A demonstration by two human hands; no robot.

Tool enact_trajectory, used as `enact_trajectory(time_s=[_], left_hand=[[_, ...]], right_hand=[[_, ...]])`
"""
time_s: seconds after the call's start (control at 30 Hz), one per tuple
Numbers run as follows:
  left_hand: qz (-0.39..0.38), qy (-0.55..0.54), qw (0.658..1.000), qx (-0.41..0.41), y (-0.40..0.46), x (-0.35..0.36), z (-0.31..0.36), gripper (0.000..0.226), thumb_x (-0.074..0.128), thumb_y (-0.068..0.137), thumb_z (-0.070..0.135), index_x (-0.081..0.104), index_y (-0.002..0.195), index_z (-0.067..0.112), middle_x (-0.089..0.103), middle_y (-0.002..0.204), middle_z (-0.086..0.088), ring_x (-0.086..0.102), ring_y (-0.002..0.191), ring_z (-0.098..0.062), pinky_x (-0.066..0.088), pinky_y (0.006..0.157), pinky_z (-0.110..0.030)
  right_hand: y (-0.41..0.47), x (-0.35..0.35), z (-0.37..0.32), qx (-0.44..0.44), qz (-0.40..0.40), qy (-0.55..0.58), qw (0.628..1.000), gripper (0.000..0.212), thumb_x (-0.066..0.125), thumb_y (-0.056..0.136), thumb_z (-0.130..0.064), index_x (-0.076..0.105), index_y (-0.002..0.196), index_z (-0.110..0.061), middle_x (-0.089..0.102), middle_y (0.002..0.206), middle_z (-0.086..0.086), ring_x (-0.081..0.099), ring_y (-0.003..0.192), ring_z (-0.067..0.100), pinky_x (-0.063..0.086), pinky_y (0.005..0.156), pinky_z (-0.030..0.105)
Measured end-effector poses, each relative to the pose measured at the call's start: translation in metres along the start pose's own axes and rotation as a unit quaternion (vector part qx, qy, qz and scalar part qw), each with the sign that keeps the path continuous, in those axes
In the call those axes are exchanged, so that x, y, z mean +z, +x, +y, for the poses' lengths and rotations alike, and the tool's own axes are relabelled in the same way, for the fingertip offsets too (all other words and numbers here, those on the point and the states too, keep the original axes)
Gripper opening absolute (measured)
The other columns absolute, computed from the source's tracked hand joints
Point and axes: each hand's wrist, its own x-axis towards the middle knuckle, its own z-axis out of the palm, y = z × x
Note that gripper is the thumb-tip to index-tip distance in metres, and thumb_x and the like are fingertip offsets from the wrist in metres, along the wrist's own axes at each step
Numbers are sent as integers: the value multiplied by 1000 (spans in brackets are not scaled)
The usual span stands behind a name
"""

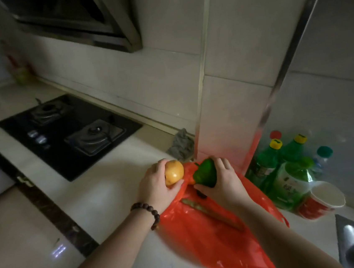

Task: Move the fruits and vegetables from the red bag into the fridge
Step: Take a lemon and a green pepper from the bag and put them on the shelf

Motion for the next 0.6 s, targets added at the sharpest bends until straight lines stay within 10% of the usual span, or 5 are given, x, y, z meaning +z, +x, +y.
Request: enact_trajectory(time_s=[0.6], left_hand=[[178,76,950,-245,-84,-221,-179,70,63,80,50,33,138,25,47,131,-1,51,110,-20,48,90,-34]], right_hand=[[36,150,-279,-265,-170,87,945,85,75,70,-51,31,138,-24,39,131,-4,43,117,14,37,92,20]])
